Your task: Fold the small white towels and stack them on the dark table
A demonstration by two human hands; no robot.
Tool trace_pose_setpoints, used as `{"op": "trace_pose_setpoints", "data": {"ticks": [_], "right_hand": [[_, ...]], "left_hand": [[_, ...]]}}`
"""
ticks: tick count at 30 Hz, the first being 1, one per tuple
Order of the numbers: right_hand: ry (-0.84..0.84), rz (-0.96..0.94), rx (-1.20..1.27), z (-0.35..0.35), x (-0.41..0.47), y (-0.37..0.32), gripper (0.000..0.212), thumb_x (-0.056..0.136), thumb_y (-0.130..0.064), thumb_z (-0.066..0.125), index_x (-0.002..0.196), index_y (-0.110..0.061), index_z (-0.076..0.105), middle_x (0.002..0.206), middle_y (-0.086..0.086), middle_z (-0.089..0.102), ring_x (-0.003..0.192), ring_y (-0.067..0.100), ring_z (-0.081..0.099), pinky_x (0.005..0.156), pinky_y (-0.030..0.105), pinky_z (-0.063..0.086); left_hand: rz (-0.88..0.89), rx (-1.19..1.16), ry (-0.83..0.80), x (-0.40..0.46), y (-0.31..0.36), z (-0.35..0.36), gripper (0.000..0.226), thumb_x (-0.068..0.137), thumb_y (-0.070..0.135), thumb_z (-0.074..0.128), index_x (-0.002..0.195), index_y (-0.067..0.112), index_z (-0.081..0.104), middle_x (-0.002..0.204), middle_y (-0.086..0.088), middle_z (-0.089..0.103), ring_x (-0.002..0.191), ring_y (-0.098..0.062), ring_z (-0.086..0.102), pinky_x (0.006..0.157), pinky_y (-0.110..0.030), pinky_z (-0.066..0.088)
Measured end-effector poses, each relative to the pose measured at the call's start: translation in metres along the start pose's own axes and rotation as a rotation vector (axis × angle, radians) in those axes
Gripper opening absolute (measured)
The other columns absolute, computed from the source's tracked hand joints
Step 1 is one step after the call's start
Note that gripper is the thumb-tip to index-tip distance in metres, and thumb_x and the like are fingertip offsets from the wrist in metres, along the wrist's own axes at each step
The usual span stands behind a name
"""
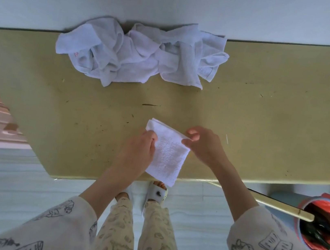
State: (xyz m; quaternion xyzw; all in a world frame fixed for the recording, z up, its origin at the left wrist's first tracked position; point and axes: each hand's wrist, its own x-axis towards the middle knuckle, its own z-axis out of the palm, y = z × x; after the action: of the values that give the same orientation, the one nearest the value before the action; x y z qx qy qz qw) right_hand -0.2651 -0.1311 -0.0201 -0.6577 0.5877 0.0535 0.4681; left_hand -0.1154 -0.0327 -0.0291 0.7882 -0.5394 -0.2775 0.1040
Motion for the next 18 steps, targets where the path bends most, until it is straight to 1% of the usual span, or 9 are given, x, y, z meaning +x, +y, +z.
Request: {"op": "trace_pose_setpoints", "data": {"ticks": [2, 4, 5, 7, 9, 11, 15, 18], "right_hand": [[0.024, 0.028, 0.067, 0.004, -0.003, 0.003, 0.031, 0.087, -0.018, 0.062, 0.117, -0.009, 0.06, 0.113, 0.006, 0.061, 0.106, 0.019, 0.055, 0.081, 0.02, 0.036], [0.06, 0.05, 0.106, 0.01, -0.005, 0.004, 0.028, 0.087, -0.016, 0.061, 0.114, -0.009, 0.061, 0.111, 0.006, 0.062, 0.105, 0.019, 0.055, 0.079, 0.019, 0.035], [0.084, 0.052, 0.113, 0.013, -0.005, 0.005, 0.026, 0.087, -0.016, 0.061, 0.113, -0.008, 0.061, 0.109, 0.005, 0.062, 0.104, 0.019, 0.055, 0.078, 0.018, 0.034], [0.133, 0.045, 0.127, 0.019, -0.005, 0.007, 0.023, 0.088, -0.014, 0.058, 0.11, -0.009, 0.061, 0.103, 0.002, 0.062, 0.1, 0.017, 0.056, 0.075, 0.017, 0.033], [0.169, 0.009, 0.148, 0.023, -0.005, 0.009, 0.022, 0.088, -0.011, 0.056, 0.109, -0.011, 0.059, 0.099, -0.001, 0.06, 0.094, 0.016, 0.055, 0.075, 0.018, 0.036], [0.182, -0.047, 0.138, 0.025, -0.007, 0.011, 0.02, 0.087, -0.009, 0.056, 0.107, -0.012, 0.058, 0.096, -0.003, 0.058, 0.086, 0.016, 0.054, 0.075, 0.02, 0.037], [0.195, -0.118, 0.097, 0.027, -0.008, 0.014, 0.01, 0.088, -0.009, 0.056, 0.097, -0.009, 0.06, 0.089, -0.004, 0.055, 0.077, 0.011, 0.049, 0.066, 0.014, 0.031], [0.199, -0.108, 0.103, 0.026, -0.007, 0.013, 0.006, 0.089, -0.012, 0.056, 0.093, -0.009, 0.059, 0.087, -0.003, 0.056, 0.078, 0.011, 0.05, 0.066, 0.013, 0.03]], "left_hand": [[0.083, 0.062, 0.118, 0.014, -0.004, -0.005, 0.019, 0.088, 0.004, 0.053, 0.105, 0.01, 0.06, 0.101, -0.008, 0.056, 0.086, -0.021, 0.052, 0.068, -0.03, 0.045], [0.235, 0.122, 0.149, 0.029, -0.009, -0.009, 0.025, 0.078, -0.005, 0.063, 0.098, 0.01, 0.063, 0.101, -0.01, 0.058, 0.092, -0.028, 0.054, 0.068, -0.032, 0.046], [0.309, 0.14, 0.137, 0.036, -0.012, -0.01, 0.027, 0.074, -0.008, 0.065, 0.094, 0.011, 0.065, 0.099, -0.009, 0.06, 0.092, -0.029, 0.055, 0.068, -0.033, 0.048], [0.396, 0.165, 0.073, 0.046, -0.016, -0.013, 0.028, 0.072, -0.009, 0.066, 0.09, 0.012, 0.066, 0.099, -0.006, 0.062, 0.093, -0.029, 0.055, 0.07, -0.036, 0.051], [0.45, 0.208, 0.023, 0.053, -0.016, -0.014, 0.025, 0.075, -0.006, 0.064, 0.091, 0.013, 0.067, 0.101, -0.004, 0.062, 0.094, -0.026, 0.054, 0.074, -0.031, 0.046], [0.475, 0.226, -0.01, 0.057, -0.015, -0.015, 0.02, 0.08, -0.001, 0.061, 0.093, 0.013, 0.065, 0.102, -0.003, 0.061, 0.096, -0.024, 0.053, 0.078, -0.027, 0.038], [0.419, 0.182, -0.094, 0.063, -0.017, -0.015, 0.01, 0.085, 0.01, 0.06, 0.094, 0.01, 0.061, 0.104, -0.003, 0.055, 0.1, -0.019, 0.046, 0.087, -0.026, 0.035], [0.387, 0.155, -0.15, 0.068, -0.019, -0.017, 0.009, 0.084, 0.014, 0.062, 0.091, 0.009, 0.061, 0.1, -0.001, 0.053, 0.094, -0.014, 0.042, 0.083, -0.02, 0.03]]}}
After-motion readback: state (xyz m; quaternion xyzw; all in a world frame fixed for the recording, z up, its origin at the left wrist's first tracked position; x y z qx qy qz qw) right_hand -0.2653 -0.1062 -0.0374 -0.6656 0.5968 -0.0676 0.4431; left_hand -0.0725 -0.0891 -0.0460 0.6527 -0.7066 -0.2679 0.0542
